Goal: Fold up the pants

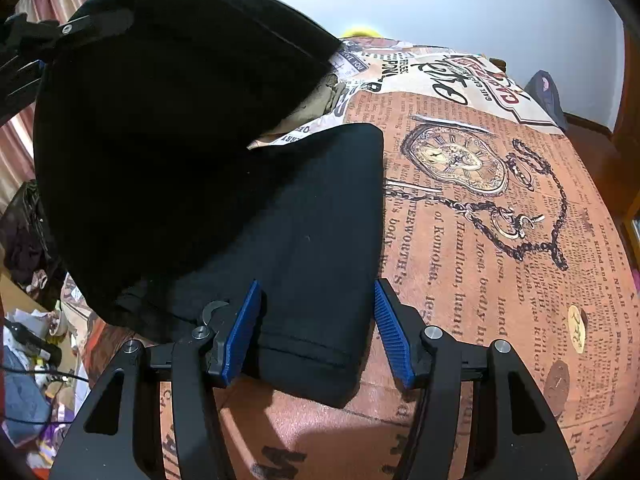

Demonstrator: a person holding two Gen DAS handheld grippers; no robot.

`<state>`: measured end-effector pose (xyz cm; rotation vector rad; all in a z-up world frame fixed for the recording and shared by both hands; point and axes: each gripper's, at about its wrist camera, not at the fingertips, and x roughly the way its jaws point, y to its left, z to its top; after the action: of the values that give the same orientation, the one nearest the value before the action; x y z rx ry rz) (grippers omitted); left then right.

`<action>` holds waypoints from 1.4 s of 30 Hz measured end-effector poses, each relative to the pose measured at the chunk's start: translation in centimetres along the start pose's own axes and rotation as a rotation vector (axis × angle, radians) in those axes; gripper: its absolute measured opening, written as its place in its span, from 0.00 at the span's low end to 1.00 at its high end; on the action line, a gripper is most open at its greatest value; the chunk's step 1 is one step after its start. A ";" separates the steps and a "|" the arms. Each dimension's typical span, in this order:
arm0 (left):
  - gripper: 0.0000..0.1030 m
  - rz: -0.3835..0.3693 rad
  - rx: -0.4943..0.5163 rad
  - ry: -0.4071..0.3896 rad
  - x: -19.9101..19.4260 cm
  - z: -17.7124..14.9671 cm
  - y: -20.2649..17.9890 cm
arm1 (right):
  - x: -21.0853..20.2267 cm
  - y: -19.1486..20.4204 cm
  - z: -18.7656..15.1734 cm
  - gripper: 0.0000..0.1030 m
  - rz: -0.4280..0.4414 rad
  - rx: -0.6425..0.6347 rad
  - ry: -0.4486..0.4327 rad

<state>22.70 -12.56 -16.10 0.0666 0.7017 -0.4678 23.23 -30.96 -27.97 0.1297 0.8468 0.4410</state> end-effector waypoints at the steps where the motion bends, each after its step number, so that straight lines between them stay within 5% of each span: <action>1: 0.11 -0.004 0.022 0.019 0.6 -0.5 -0.8 | -0.1 0.0 0.0 0.53 0.003 0.004 0.000; 10: 0.15 -0.033 0.094 0.151 2.8 -4.5 -3.8 | -2.9 -1.3 -0.5 0.53 0.013 0.053 -0.009; 17: 0.37 -0.041 0.070 0.201 2.8 -5.4 -3.8 | -5.1 -2.1 -1.0 0.53 -0.016 0.078 -0.024; 23: 0.56 -0.033 0.086 0.131 0.2 -5.0 -3.4 | -5.8 -1.2 -1.0 0.53 -0.013 0.058 -0.035; 29: 0.60 0.060 0.023 0.116 -1.1 -5.3 0.9 | -6.1 0.5 -0.8 0.53 0.005 0.028 -0.042; 36: 0.60 0.223 -0.118 0.224 -0.2 -9.1 9.9 | -5.1 2.7 -0.5 0.55 0.027 -0.011 -0.031; 42: 0.61 0.218 -0.183 0.293 1.1 -12.4 12.8 | -2.5 3.6 -0.6 0.58 0.011 -0.027 0.007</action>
<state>21.47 1.09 -27.48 0.0393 1.0103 -0.1843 20.13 -28.81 -25.60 0.1082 0.8470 0.4629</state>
